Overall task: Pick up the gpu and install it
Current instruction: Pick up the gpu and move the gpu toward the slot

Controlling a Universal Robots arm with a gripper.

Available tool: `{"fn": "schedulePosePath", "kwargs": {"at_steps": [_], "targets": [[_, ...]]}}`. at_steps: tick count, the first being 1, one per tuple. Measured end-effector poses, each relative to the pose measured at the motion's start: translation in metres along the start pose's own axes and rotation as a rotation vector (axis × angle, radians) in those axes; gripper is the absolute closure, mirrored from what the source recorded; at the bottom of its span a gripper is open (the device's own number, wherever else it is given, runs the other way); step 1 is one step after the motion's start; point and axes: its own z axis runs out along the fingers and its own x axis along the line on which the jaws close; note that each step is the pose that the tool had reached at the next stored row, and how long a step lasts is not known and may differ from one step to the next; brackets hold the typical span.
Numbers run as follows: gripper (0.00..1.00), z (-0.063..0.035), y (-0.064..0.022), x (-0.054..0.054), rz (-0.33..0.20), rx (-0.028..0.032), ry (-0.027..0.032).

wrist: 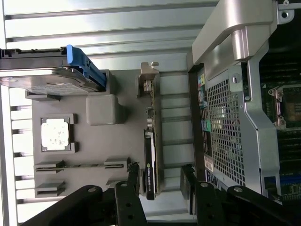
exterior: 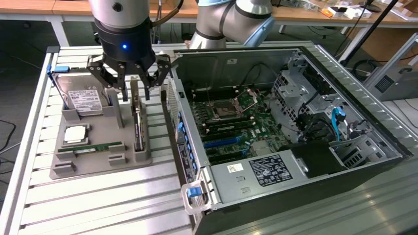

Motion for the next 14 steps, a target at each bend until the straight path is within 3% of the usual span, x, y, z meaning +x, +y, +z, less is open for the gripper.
{"fn": "schedulePosePath", "kwargs": {"at_steps": [14], "targets": [[0.52, 0.0026, 0.0002, -0.0004, 0.000, -0.0004, -0.0001]]}}
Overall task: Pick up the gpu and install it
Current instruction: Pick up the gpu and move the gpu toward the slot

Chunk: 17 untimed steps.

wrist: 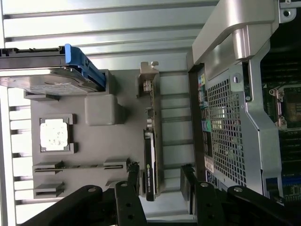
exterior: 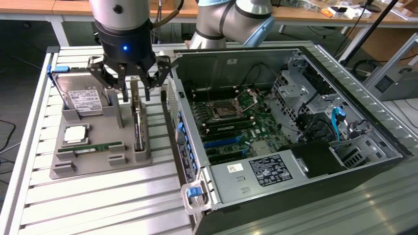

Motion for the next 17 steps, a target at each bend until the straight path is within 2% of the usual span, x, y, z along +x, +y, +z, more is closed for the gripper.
{"fn": "schedulePosePath", "kwargs": {"at_steps": [17], "targets": [[0.52, 0.0071, 0.0006, 0.0003, 0.000, 0.0001, 0.0001]]}}
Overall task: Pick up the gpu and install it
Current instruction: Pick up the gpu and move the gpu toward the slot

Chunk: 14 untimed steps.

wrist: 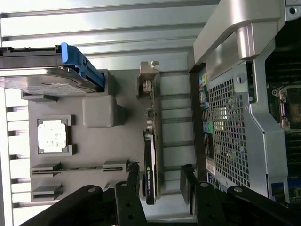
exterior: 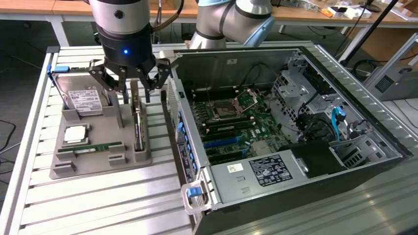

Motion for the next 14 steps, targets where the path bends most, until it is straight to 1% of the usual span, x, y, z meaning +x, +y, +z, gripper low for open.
{"fn": "schedulePosePath", "kwargs": {"at_steps": [14], "targets": [[0.52, 0.0037, -0.0003, 0.0001, 0.000, 0.0000, 0.0000]]}}
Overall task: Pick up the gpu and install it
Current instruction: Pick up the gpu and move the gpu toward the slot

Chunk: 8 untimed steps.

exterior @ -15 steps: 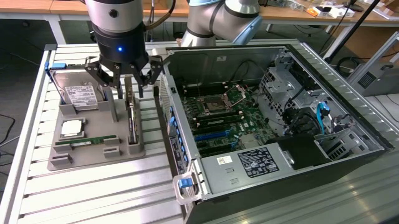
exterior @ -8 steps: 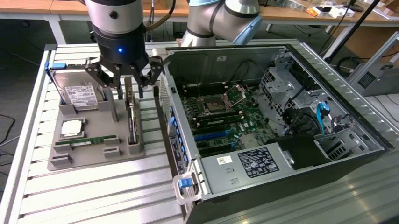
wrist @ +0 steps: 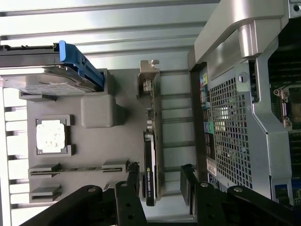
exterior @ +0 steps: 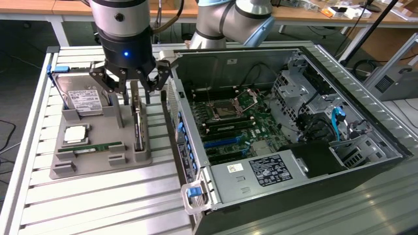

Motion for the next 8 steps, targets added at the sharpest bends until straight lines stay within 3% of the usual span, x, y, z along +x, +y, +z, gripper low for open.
{"fn": "schedulePosePath", "kwargs": {"at_steps": [8], "targets": [[0.52, 0.0024, -0.0002, 0.0000, 0.000, 0.0000, 0.0000]]}}
